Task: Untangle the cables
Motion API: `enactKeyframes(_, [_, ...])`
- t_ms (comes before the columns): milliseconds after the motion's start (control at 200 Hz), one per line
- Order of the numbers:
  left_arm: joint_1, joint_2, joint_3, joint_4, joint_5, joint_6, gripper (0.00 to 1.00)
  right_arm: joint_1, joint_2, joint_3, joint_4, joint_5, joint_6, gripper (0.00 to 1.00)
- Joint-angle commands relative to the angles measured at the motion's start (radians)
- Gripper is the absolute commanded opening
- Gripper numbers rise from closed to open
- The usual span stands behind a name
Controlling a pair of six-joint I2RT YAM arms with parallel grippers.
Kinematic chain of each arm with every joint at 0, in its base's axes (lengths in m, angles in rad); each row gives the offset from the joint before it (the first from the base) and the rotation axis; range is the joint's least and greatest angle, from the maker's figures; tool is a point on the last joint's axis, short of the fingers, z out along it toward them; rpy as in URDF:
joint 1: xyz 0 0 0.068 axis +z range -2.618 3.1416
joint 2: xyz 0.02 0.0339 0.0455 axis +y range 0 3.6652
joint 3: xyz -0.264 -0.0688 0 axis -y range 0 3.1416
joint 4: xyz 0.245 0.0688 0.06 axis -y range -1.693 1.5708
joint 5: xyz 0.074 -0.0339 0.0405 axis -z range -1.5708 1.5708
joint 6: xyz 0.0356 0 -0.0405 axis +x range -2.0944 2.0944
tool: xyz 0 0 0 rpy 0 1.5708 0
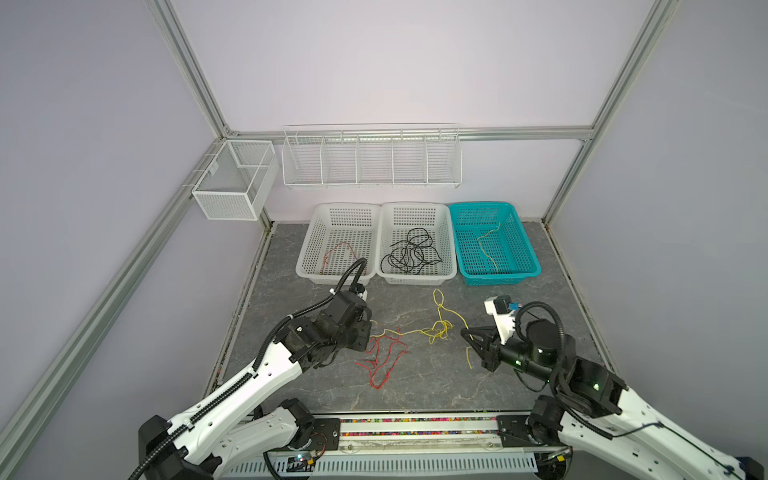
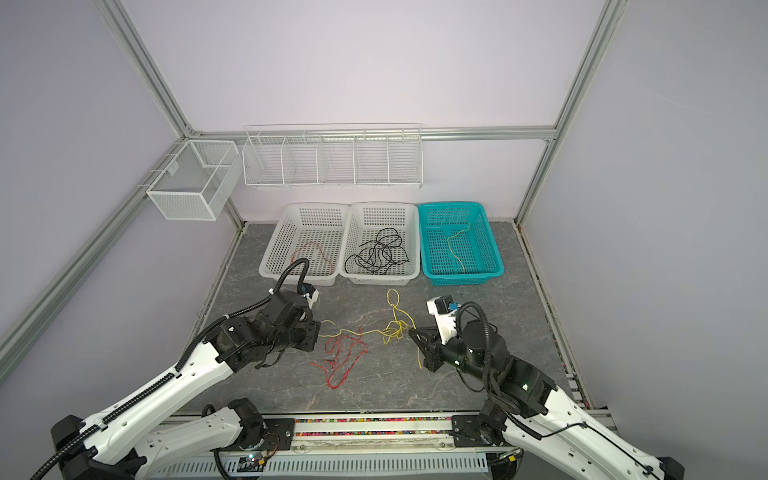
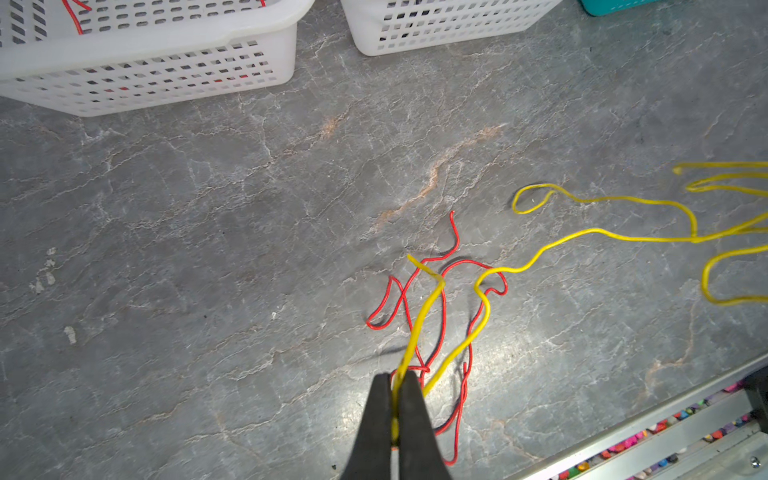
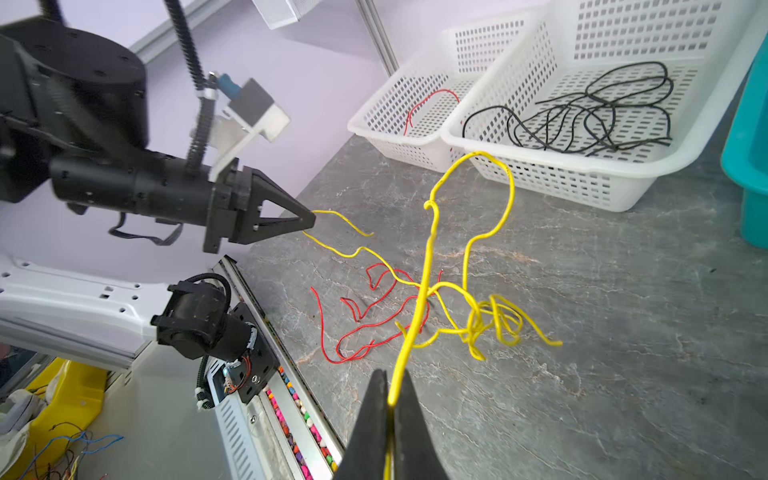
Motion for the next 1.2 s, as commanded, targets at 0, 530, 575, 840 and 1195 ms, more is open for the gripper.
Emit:
enactKeyframes(0, [0.000,0.021,0.032,-0.037,-0.032,-0.005,0.00,0.006,-0.060,0.025,-0.040,-0.045,-0.049,0.06])
enactKeyframes(530, [0.001,0.017,0.051,0.005,0.090,-0.033,0.05,0.004,0.036,-0.005,-0.011,0.004,0.029,0.06])
enactKeyframes(575, [0.001,0.017,0.048,0.017,0.112,-0.039,0.11,0.005,0.036,0.000,-0.001,-0.009,0.028,0.06])
enactKeyframes(840, [0.001,-0.010,0.004,0.089,0.207,-0.140,0.52,0.005,-0.014,-0.006,-0.058,0.080,0.056,0.06])
enactKeyframes(1195, [0.001,-0.131,-0.156,0.267,0.338,-0.416,0.75,0.005,-0.035,-0.024,-0.063,0.143,0.135,0.06])
